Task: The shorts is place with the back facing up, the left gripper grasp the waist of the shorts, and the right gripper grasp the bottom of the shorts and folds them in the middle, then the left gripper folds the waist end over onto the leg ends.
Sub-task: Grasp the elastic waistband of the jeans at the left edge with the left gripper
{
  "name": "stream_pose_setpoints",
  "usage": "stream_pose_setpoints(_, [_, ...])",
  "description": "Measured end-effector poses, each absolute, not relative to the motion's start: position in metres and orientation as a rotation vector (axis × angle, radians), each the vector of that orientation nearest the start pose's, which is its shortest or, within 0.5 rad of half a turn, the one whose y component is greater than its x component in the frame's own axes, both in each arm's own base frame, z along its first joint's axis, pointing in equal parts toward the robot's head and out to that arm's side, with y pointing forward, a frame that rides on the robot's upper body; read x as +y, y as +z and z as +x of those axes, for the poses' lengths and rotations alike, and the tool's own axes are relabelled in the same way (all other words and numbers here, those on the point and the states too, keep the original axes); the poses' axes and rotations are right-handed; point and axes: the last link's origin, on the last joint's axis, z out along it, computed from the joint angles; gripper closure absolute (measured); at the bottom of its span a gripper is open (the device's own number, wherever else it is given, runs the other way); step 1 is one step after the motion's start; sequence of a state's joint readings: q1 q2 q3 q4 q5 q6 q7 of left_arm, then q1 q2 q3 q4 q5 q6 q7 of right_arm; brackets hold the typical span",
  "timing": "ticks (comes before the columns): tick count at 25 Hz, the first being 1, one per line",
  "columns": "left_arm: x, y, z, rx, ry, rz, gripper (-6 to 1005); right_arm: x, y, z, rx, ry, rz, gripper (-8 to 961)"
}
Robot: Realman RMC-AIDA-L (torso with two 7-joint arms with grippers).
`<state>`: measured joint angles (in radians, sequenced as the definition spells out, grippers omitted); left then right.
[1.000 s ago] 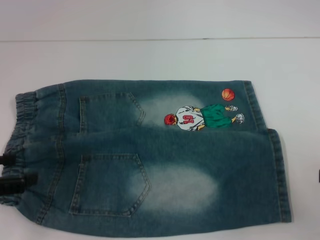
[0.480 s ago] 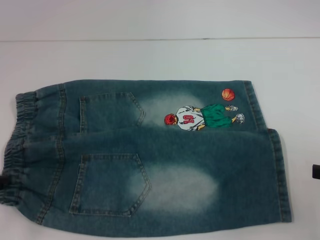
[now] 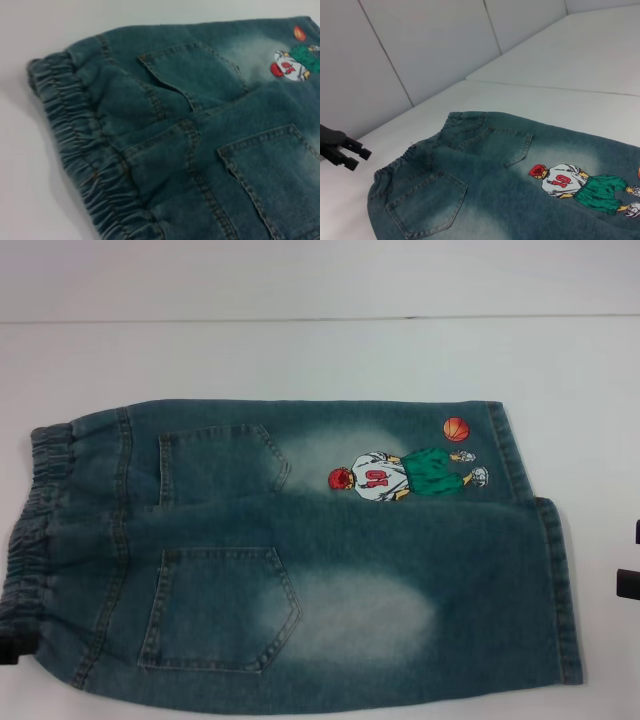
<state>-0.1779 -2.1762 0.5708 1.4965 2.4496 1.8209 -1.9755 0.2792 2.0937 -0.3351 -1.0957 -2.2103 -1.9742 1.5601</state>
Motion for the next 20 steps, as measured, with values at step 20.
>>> stream_pose_setpoints(20, [0.239,0.088,-0.341,-1.313,0.071,-2.329,84,0.23,0.093,0.323,0.905,0.585,-2.588,34])
